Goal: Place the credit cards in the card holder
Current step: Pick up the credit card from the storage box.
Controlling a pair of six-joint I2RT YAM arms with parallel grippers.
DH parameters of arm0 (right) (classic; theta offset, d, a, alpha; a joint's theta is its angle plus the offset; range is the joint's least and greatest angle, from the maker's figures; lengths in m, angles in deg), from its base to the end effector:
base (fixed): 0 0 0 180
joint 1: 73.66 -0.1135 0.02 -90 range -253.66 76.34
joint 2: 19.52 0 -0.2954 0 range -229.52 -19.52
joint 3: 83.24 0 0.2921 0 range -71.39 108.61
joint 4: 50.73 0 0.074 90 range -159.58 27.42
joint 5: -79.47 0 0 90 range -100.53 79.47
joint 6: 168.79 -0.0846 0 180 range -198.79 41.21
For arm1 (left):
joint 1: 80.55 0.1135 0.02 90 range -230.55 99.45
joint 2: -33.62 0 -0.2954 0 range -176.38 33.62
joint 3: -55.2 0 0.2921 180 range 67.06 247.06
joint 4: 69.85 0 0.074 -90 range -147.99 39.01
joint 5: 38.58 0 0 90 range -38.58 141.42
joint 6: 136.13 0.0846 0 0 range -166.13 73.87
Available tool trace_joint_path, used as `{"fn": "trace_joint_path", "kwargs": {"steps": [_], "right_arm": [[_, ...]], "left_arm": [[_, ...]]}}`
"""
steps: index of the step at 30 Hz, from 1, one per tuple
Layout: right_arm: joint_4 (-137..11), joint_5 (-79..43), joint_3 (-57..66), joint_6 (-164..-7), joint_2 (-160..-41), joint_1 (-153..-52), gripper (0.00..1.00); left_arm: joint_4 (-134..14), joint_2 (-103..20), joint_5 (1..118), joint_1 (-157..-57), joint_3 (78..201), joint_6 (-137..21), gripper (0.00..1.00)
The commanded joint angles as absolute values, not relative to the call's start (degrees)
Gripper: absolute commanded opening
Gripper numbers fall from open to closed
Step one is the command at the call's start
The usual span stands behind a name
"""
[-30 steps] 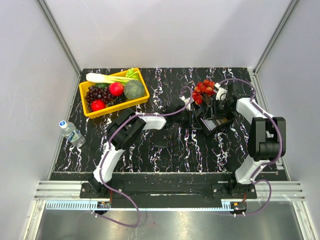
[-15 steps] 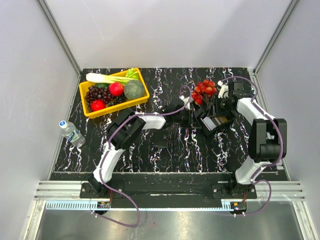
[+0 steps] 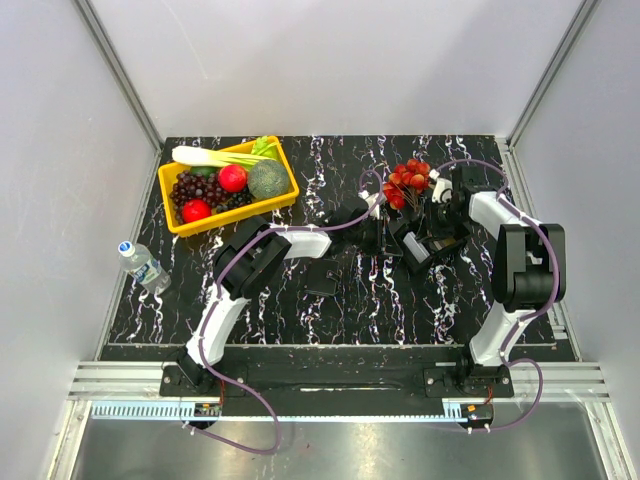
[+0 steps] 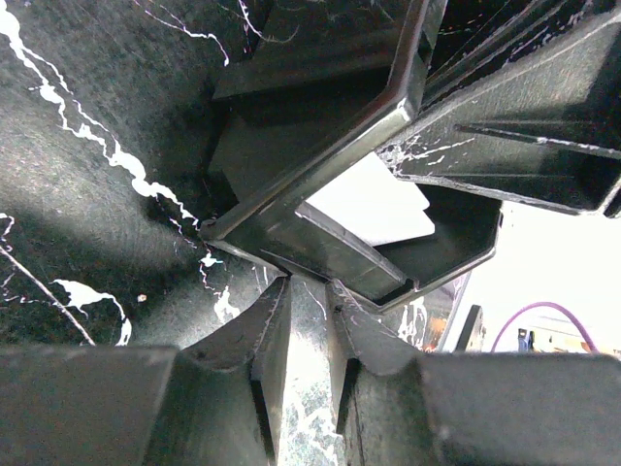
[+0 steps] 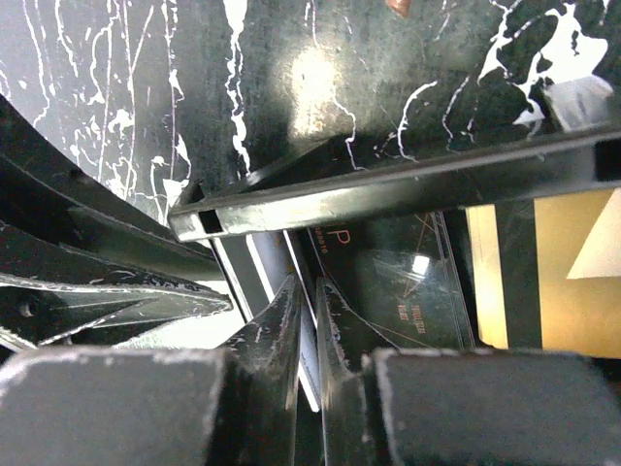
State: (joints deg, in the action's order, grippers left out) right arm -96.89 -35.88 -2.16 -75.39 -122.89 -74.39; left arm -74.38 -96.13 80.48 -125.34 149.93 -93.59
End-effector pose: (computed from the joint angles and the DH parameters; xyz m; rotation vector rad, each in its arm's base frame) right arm 0.4133 0.0415 0.1502 -0.2126 2.6916 0.5945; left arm 0.3795 -0.4347 0.0979 0.2971 2.3876 -1.4083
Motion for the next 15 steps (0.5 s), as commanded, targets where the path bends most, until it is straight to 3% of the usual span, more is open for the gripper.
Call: {"fn": "trace_joint_path", "kwargs": {"steps": [1,7,11,15], "right_arm": [[-98.7,-39.6,0.6,-73.8,-124.4,-74.5,0.11],[-98.9,-40.7,0.3,-73.3,-122.9,-74.5,0.0],[-99.1,-43.5,0.0,-72.4,-121.8,-74.8,0.0],[-99.6,-42.8,0.1,-72.4,-123.1,-75.2,0.07]], "left_arm": [[-77.5,-95.6,82.3,-124.9,150.0,-94.1,0.24],[-77.6,-95.5,82.3,-124.9,150.1,-94.2,0.24],[-77.8,-95.7,82.5,-124.8,150.1,-94.4,0.24],[-78.1,-95.8,82.8,-124.9,150.1,-94.6,0.24]]}}
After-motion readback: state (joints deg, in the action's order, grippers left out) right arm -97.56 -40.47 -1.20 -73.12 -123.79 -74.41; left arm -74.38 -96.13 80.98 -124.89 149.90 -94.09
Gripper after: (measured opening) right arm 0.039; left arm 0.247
